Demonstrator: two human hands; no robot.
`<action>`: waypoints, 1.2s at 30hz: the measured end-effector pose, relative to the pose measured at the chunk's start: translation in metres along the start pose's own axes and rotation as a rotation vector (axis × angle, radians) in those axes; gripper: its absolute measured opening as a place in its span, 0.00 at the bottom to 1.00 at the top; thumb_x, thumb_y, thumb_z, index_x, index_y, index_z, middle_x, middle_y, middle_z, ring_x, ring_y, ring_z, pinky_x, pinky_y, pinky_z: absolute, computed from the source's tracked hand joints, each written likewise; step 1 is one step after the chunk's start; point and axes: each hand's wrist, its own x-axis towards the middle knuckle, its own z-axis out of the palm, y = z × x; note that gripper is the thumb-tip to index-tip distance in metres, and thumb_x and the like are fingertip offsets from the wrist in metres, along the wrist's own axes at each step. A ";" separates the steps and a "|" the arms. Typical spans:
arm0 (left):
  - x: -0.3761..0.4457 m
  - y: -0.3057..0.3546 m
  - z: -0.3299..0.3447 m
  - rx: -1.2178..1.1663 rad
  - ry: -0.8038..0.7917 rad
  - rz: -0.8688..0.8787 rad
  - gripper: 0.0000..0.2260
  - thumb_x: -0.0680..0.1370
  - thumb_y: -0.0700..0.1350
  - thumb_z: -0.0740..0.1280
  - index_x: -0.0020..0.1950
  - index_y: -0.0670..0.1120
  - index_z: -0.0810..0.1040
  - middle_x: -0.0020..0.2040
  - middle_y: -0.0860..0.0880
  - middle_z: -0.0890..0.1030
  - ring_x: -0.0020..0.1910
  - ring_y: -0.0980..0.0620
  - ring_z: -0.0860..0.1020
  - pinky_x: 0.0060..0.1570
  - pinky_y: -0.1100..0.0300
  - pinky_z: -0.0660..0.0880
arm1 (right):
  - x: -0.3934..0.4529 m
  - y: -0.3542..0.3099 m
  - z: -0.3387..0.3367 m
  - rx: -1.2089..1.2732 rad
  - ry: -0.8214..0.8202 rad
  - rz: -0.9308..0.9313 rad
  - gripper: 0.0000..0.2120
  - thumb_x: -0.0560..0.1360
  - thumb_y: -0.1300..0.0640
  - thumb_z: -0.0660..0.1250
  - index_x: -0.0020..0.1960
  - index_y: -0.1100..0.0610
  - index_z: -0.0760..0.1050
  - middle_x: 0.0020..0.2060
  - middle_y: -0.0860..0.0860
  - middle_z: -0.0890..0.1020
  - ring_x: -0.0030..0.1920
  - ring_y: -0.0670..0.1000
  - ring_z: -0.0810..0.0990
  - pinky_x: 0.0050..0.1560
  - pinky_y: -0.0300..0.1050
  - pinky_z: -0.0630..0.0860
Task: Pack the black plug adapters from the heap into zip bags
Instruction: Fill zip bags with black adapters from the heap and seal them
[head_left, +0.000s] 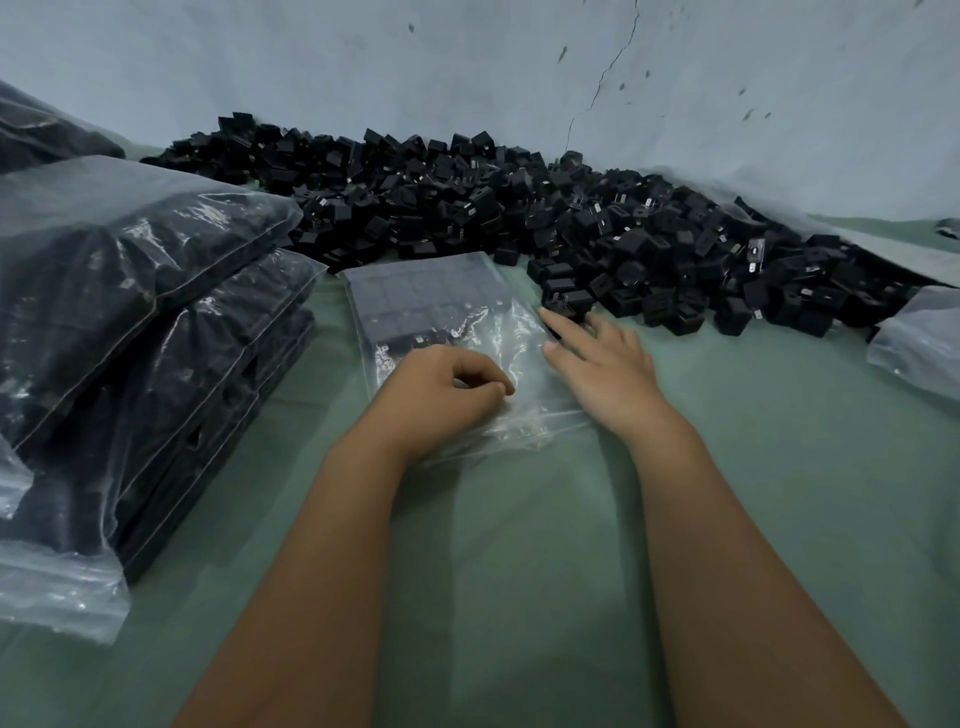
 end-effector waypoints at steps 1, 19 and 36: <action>0.000 -0.001 0.000 -0.016 -0.006 -0.003 0.08 0.76 0.42 0.68 0.44 0.54 0.86 0.39 0.61 0.84 0.38 0.66 0.80 0.43 0.66 0.75 | 0.002 0.000 0.001 -0.046 -0.034 0.012 0.22 0.76 0.36 0.48 0.69 0.27 0.53 0.75 0.46 0.56 0.73 0.49 0.51 0.69 0.49 0.50; -0.001 -0.001 0.000 0.086 -0.059 0.102 0.04 0.72 0.49 0.75 0.44 0.57 0.83 0.45 0.57 0.81 0.47 0.61 0.78 0.50 0.66 0.74 | -0.032 -0.017 -0.009 0.400 0.719 0.087 0.20 0.68 0.51 0.72 0.56 0.45 0.68 0.41 0.38 0.73 0.44 0.43 0.73 0.43 0.38 0.71; 0.002 -0.009 -0.005 -0.201 0.213 0.015 0.06 0.77 0.39 0.69 0.40 0.43 0.83 0.39 0.38 0.82 0.38 0.52 0.76 0.42 0.53 0.73 | -0.065 -0.068 0.016 -0.064 0.499 -0.493 0.08 0.69 0.54 0.67 0.48 0.54 0.77 0.41 0.48 0.78 0.41 0.50 0.74 0.43 0.40 0.68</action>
